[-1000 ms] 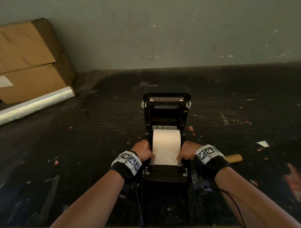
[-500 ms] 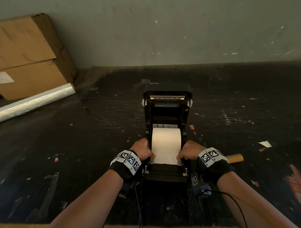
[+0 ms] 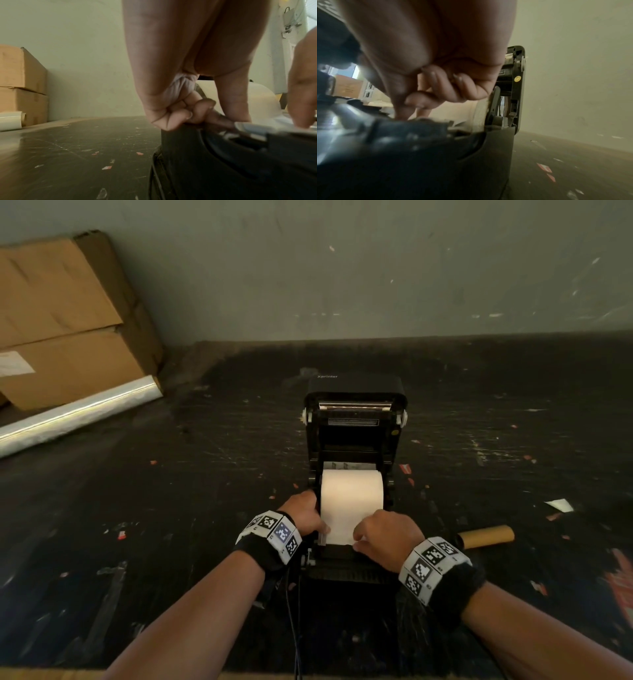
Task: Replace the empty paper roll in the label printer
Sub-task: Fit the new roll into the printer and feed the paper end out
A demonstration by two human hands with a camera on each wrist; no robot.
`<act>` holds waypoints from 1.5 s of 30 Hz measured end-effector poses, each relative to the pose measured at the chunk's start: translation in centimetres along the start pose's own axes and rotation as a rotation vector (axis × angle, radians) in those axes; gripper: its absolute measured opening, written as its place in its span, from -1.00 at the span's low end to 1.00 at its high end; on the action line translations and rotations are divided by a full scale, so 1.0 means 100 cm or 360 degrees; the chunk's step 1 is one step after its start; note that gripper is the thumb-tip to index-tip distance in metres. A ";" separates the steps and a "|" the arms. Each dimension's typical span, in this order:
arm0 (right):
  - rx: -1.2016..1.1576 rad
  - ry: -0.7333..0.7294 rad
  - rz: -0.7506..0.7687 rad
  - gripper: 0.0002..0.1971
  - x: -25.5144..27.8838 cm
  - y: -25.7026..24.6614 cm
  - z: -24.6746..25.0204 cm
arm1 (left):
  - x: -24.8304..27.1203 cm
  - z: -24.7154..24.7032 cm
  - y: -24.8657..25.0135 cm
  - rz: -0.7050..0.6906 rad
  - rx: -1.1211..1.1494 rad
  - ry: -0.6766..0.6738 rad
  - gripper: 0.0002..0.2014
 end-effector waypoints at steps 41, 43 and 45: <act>0.0404 0.0086 0.0180 -0.72 -0.006 -0.019 -0.013 | 0.051 -0.041 0.053 -0.0910 -0.1184 0.0318 -0.66; 0.0343 0.0061 0.0186 -0.72 -0.008 -0.017 -0.014 | 0.051 -0.041 0.053 -0.0918 -0.1159 0.0299 -0.65; 0.0295 0.0045 0.0196 -0.72 -0.009 -0.016 -0.015 | 0.051 -0.042 0.055 -0.0935 -0.1137 0.0307 -0.65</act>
Point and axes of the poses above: each hand's wrist, its own x-axis away from the middle knuckle, its own z-axis out of the back of the hand, y = z × x, the point moved 10 cm from there along -x, towards the middle knuckle, and after that the axes turned 11 degrees about -y, right-handed, at the moved point
